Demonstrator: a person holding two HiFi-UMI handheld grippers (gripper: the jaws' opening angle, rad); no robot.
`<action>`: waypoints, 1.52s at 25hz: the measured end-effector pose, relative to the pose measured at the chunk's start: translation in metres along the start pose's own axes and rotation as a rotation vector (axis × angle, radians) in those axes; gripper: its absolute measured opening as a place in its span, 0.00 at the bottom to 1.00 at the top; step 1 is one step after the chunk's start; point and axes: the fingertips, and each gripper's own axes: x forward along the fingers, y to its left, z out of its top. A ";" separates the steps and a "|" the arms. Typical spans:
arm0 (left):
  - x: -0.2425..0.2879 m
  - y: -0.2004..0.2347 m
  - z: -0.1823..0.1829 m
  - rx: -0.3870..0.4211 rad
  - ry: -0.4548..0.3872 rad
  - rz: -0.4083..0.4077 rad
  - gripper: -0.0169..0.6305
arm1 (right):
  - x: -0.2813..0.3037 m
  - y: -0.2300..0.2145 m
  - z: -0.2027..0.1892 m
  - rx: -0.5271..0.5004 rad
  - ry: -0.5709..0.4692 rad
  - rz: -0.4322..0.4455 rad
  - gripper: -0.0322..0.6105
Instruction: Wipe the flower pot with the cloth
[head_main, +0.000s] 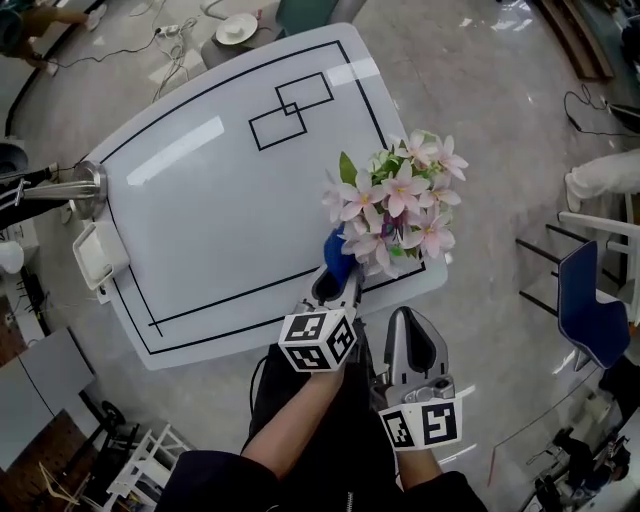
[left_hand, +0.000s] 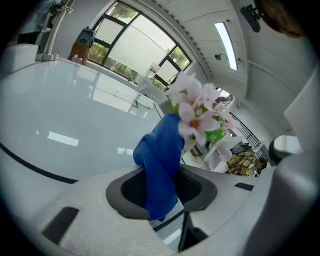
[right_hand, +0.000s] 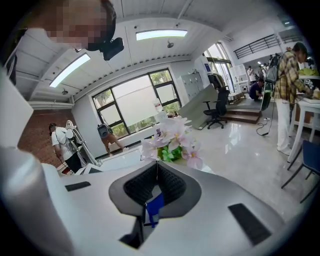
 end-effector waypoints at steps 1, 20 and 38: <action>-0.007 0.011 0.006 0.005 -0.010 0.016 0.24 | 0.002 0.008 0.003 -0.008 -0.003 0.013 0.06; -0.209 -0.021 0.173 0.544 -0.296 -0.008 0.24 | -0.011 0.167 0.094 -0.257 -0.070 0.333 0.06; -0.255 -0.007 0.134 0.499 -0.291 0.027 0.24 | -0.022 0.192 0.060 -0.331 0.038 0.384 0.06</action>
